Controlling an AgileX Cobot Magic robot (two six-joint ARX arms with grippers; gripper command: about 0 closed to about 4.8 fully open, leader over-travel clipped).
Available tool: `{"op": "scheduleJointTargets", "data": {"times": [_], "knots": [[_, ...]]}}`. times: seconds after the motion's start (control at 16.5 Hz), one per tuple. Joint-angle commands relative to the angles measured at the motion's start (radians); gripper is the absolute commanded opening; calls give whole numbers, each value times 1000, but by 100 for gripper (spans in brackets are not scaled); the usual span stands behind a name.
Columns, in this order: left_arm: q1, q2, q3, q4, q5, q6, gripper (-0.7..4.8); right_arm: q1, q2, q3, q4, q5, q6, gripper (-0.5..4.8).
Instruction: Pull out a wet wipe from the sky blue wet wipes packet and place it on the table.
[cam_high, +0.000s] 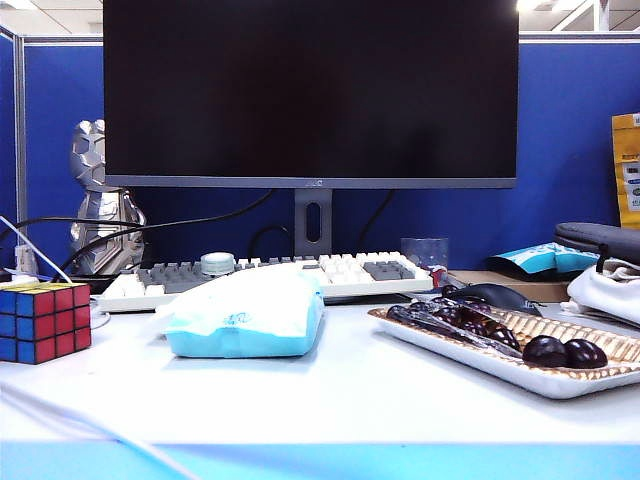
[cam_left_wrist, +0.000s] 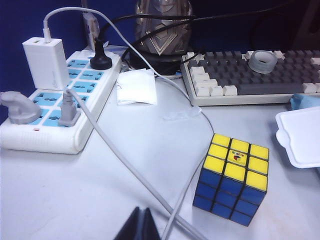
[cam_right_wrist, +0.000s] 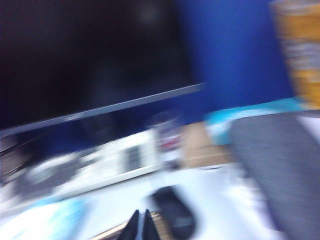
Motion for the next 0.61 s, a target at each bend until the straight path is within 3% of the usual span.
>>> {"op": "scheduleJointTargets", "data": {"times": [0.06, 0.12, 0.18, 0.3, 0.49, 0.61], "knots": [[0, -3, -4, -12, 0, 1, -5, 51, 213, 129, 32, -215, 8, -1], [0, -3, -4, -12, 0, 1, -5, 108, 344, 185, 68, -316, 47, -1], [0, -3, -4, -12, 0, 1, -5, 163, 435, 213, 105, -351, 96, -1], [0, -3, -4, -11, 0, 1, -5, 313, 645, 236, 217, -351, 243, -1], [0, -3, -4, -11, 0, 1, -5, 426, 885, 248, 324, -356, 199, -1], [0, -3, -4, -11, 0, 1, -5, 483, 1007, 304, 253, -312, 113, -1]]}}
